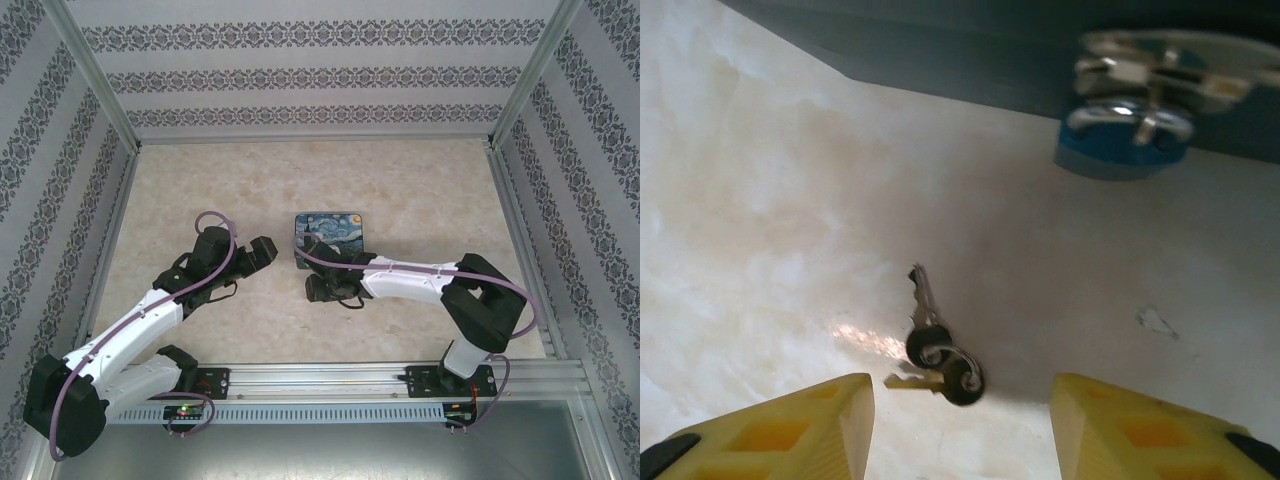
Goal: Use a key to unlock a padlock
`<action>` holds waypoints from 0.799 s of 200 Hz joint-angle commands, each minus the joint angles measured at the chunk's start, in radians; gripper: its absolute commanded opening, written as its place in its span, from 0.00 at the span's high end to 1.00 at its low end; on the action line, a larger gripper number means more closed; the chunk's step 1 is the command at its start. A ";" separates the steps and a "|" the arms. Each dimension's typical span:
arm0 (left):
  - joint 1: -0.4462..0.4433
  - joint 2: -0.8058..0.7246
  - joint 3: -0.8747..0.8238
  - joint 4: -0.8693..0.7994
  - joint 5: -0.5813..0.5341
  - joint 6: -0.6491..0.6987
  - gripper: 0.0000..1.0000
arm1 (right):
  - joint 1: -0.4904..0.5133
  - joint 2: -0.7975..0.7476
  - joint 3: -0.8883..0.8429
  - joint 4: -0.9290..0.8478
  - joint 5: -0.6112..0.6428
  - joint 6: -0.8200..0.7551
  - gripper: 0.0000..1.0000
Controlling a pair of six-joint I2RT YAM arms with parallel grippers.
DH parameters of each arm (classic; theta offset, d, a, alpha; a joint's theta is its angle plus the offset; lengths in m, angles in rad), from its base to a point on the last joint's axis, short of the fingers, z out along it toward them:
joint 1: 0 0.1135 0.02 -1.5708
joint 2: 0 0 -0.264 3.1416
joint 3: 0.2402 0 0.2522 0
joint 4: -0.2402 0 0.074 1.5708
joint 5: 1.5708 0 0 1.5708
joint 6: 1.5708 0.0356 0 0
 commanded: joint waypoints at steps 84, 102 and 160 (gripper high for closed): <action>0.006 -0.014 -0.023 0.045 0.010 -0.023 0.01 | 0.033 0.124 0.122 -0.085 0.073 -0.051 0.52; 0.006 -0.014 -0.026 0.049 0.012 -0.024 0.01 | 0.036 0.139 0.127 -0.091 0.078 -0.055 0.53; 0.006 0.000 -0.032 0.068 0.016 -0.025 0.01 | 0.041 0.178 0.128 -0.094 0.086 -0.063 0.58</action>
